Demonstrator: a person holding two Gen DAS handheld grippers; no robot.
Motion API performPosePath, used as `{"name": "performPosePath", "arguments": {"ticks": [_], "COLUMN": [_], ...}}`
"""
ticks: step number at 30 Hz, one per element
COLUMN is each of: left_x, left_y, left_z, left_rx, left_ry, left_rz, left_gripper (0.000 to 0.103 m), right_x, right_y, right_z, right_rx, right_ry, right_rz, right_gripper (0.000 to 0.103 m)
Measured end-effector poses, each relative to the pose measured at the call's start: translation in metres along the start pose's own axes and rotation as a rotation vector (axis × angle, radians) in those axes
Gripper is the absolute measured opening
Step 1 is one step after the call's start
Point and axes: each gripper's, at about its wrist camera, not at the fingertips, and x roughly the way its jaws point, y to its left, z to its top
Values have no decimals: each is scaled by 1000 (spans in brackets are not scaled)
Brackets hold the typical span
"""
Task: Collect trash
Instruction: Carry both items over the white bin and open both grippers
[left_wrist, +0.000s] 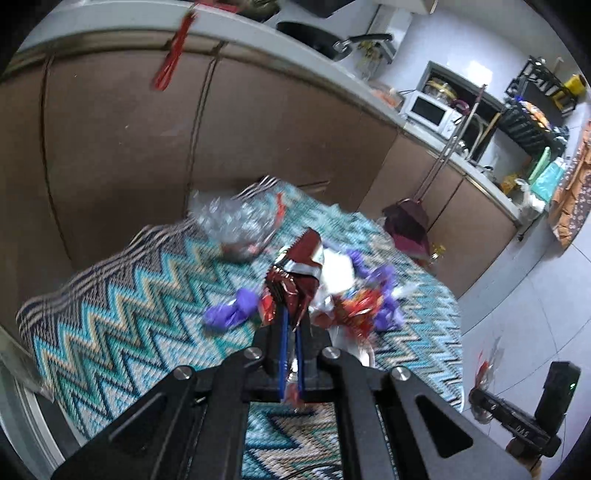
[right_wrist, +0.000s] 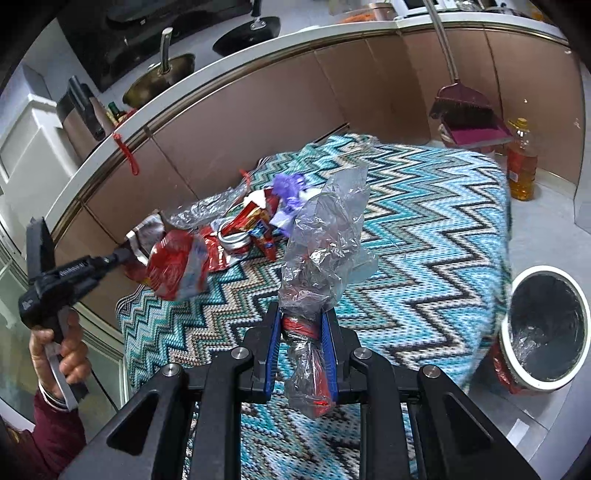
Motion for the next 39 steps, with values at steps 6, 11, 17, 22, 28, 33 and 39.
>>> {"name": "performPosePath", "arguments": {"ticks": [6, 11, 17, 22, 28, 33, 39], "left_x": [-9, 20, 81, 146, 226, 269, 298], "left_y": [-41, -110, -224, -329, -417, -448, -460], "left_z": [17, 10, -23, -70, -124, -153, -172], "left_rx": [46, 132, 290, 435, 521, 561, 569], "left_ry": [-14, 75, 222, 350, 495, 543, 566], "left_rz": [-117, -252, -367, -417, -409, -375, -347], "left_gripper": [3, 3, 3, 3, 6, 9, 39], "right_x": [-20, -35, -44, -33, -5, 7, 9], "right_y": [-29, -76, -156, -227, -293, -329, -345], "right_z": [-2, -6, -17, -21, -23, -27, -29], "right_rx": [46, 112, 213, 288, 352, 386, 399], "right_ry": [-41, -65, -52, -16, 41, 61, 67], "right_rz": [-30, -99, -242, -329, -377, -401, -450], "right_gripper": [21, 21, 21, 21, 23, 33, 48]}}
